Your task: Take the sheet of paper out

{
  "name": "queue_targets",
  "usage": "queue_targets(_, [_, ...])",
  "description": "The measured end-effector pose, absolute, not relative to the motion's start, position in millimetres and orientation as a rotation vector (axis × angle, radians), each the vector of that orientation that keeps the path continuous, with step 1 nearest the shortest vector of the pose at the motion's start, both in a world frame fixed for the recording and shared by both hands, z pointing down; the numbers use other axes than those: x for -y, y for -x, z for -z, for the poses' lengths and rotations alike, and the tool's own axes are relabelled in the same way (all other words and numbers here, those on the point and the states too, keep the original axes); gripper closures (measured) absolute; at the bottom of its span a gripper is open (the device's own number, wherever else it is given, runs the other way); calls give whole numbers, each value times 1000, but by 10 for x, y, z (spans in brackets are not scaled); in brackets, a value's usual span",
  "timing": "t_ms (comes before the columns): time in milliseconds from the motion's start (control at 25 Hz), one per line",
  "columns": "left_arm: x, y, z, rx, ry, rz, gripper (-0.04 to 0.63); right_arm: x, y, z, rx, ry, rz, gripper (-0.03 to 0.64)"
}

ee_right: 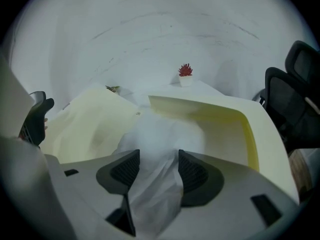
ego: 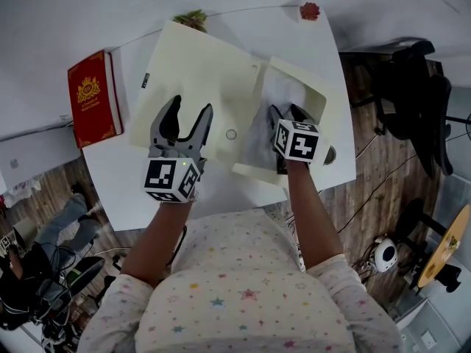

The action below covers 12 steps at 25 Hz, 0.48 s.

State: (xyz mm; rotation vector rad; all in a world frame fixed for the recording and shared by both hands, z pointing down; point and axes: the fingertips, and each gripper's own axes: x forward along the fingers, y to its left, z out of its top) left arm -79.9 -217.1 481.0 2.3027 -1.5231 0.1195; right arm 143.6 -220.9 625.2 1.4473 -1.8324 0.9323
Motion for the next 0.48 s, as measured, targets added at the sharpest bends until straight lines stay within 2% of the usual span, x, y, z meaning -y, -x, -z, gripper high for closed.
queue_targets(360, [2141,807,-4814,1529,-2298,-122,321,2201,-1418,-6261,1836,-1422,-853,406])
queue_targets(480, [2133,797,-4812,1528,-2299,-122,321,2189,-1425,-6267,1831,-1403,-839,471])
